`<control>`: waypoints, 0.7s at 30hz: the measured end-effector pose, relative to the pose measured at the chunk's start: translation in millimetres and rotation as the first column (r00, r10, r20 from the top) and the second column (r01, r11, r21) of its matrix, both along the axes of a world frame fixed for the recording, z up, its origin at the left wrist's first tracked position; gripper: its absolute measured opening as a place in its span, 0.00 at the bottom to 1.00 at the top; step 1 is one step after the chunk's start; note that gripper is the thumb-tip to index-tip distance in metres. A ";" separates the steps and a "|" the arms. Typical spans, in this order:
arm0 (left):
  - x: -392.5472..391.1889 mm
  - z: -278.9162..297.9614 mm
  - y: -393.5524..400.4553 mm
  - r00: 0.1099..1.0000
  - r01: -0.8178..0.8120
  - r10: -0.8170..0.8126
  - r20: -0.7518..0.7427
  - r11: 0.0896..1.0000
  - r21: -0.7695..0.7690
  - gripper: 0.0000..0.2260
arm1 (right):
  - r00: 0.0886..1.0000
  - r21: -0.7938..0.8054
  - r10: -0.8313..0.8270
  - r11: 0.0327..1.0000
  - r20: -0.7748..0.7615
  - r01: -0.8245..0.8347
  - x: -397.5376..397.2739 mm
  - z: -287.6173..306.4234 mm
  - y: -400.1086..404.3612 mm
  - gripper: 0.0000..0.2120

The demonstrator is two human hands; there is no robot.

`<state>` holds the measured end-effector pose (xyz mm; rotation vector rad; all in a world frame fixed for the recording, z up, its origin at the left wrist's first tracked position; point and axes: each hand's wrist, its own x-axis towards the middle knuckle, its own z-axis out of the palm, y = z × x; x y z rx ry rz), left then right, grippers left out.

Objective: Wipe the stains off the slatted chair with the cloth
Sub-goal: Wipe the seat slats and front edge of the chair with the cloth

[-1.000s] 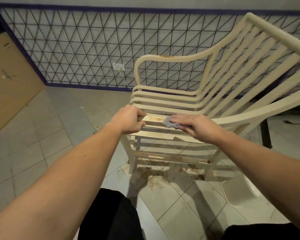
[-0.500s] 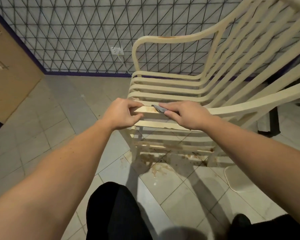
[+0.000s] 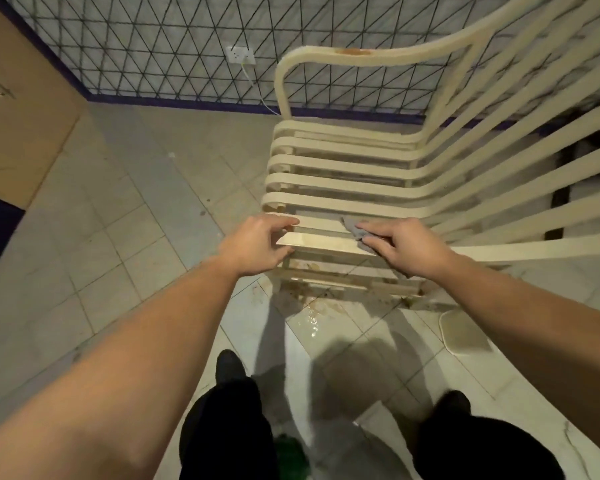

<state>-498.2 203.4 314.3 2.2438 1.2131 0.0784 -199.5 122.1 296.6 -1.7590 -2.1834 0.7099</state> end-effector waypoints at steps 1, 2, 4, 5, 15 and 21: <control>-0.7 2.7 1.5 0.999 -0.034 0.035 0.009 0.999 -0.021 0.26 | 0.999 -0.032 -0.046 0.998 -0.015 0.045 -2.7 2.3 -1.0 0.17; -1.3 5.6 3.1 0.998 -0.056 0.056 0.006 0.998 -0.039 0.28 | 0.998 -0.071 -0.063 0.996 -0.021 0.061 -9.1 3.9 -2.0 0.17; -3.1 7.1 6.9 0.997 -0.062 0.059 -0.042 0.996 -0.057 0.29 | 0.999 -0.120 -0.051 0.991 0.000 0.051 -31.6 6.7 -2.5 0.20; -3.5 7.3 8.3 0.997 -0.055 0.051 -0.065 0.996 -0.068 0.27 | 0.999 -0.127 -0.044 0.991 0.012 0.046 -44.3 5.4 -1.4 0.21; -7.7 4.5 7.2 0.990 -0.011 0.005 -0.141 0.999 -0.047 0.15 | 0.969 -0.131 0.228 0.968 0.093 -0.215 -34.6 -9.5 -11.4 0.28; -7.4 7.8 5.6 0.990 -0.017 0.010 -0.137 0.999 -0.046 0.14 | 0.981 -0.202 0.120 0.975 0.150 -0.088 -63.4 3.6 -2.3 0.23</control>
